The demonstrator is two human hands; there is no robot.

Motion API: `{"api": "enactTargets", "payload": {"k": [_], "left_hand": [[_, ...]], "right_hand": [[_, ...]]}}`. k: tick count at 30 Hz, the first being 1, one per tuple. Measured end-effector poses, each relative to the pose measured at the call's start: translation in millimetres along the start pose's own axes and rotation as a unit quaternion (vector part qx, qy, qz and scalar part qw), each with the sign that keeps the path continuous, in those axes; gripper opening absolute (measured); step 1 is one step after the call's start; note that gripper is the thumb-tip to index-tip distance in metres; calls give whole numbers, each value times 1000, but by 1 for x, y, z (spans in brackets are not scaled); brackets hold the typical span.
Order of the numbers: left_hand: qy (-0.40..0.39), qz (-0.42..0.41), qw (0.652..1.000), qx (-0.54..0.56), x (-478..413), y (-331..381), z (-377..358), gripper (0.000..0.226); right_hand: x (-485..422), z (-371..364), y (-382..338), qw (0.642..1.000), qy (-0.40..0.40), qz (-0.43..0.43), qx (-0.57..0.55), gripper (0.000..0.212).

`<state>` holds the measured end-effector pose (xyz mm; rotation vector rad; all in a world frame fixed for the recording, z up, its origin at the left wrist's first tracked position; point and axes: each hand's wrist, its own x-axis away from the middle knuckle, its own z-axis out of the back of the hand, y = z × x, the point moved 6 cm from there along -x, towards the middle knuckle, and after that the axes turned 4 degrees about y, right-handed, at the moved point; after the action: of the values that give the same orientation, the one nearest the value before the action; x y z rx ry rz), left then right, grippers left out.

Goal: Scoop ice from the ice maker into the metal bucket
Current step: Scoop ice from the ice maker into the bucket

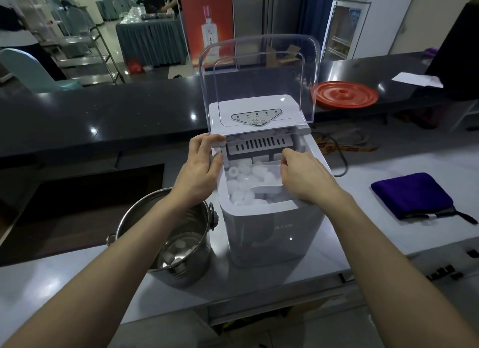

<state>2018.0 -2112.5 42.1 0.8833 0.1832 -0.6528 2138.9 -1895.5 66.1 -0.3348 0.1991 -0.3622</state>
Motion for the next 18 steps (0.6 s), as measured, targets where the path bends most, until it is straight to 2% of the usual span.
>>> {"api": "enactTargets", "payload": {"k": [8,18], "left_hand": [[-1,-1,1000,2,1,2,1,33],[-17,-3,999,38,0,-1,8,29]], "right_hand": [[-2,-5,0,1000,-17,-6,-18,12],[-4,4,1,998,12,-22,-58,14]]}}
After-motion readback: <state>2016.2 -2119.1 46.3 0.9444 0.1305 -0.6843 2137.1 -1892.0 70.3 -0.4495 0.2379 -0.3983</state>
